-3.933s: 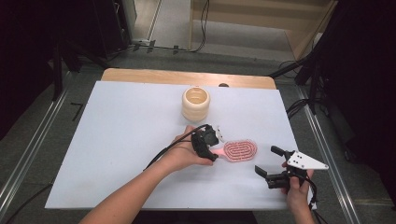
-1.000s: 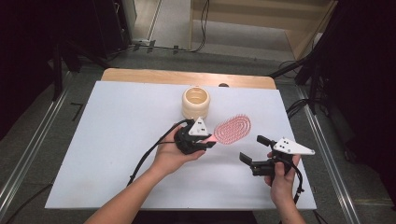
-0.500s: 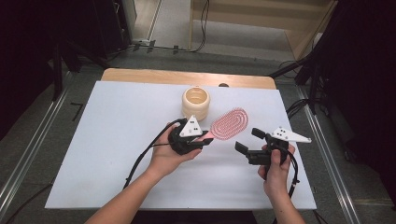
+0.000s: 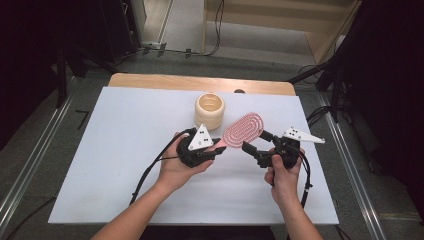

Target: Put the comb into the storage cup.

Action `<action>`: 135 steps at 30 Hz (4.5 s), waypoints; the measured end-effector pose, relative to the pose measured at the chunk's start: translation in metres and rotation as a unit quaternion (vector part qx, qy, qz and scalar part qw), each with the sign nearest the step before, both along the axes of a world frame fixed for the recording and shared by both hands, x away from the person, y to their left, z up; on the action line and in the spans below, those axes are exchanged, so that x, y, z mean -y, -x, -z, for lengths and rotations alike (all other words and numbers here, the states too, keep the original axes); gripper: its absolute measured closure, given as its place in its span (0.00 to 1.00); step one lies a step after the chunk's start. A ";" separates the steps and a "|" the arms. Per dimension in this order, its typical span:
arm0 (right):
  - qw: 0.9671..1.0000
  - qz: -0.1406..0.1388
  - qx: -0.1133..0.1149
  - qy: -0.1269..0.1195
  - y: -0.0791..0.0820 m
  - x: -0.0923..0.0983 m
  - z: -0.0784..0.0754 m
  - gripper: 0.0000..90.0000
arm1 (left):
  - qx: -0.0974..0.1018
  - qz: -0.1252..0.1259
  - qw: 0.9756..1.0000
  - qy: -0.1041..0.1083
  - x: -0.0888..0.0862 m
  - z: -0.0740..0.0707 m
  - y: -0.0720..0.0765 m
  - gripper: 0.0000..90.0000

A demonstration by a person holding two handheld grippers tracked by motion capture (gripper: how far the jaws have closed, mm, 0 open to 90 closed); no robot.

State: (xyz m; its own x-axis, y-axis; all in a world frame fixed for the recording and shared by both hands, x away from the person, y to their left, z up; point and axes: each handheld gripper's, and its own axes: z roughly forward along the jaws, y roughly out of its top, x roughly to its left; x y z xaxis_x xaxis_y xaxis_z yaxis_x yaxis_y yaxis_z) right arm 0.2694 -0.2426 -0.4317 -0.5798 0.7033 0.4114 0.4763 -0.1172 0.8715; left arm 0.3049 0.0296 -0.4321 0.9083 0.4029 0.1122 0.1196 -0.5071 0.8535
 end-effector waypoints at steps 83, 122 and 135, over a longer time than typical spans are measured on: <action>0.998 -0.018 0.000 -0.052 -0.022 -0.032 -0.007 0.69 | -0.022 -0.070 0.985 0.154 -0.098 0.016 0.001 0.00; 0.999 -0.029 0.032 -0.034 -0.035 -0.035 -0.025 0.69 | 0.021 -0.141 0.980 0.139 -0.199 0.038 0.033 0.00; 0.999 -0.024 0.035 -0.026 -0.042 -0.031 -0.028 0.69 | 0.024 -0.166 0.975 0.144 -0.220 0.039 0.039 0.00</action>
